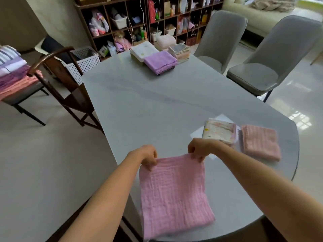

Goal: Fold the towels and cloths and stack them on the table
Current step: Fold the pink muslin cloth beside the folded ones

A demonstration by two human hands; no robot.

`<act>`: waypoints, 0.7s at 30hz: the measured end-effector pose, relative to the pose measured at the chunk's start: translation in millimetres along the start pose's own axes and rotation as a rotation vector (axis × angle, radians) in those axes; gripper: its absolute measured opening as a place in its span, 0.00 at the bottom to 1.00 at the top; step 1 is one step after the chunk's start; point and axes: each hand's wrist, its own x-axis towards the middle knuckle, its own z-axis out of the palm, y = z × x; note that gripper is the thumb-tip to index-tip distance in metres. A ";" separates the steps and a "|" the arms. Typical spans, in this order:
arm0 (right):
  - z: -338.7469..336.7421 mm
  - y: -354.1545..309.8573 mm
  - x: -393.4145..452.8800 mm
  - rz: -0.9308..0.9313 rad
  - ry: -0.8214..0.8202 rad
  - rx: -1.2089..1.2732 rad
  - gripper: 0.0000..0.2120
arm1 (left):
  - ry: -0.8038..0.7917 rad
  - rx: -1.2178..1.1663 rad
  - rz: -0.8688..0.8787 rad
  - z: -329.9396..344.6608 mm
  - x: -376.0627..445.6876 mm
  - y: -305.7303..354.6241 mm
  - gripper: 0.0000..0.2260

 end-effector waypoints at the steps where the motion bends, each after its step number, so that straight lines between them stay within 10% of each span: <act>1: 12.3 3.4 8.7 -0.007 0.098 -0.040 0.09 | 0.099 0.049 -0.003 13.7 8.6 -3.4 0.06; 15: 114.0 24.5 110.1 -0.124 0.922 0.156 0.21 | 0.911 -0.259 0.068 84.6 97.2 -29.7 0.22; 21: 178.6 9.6 112.7 -0.291 0.673 -0.167 0.25 | 0.758 -0.036 0.264 153.7 88.4 -36.6 0.22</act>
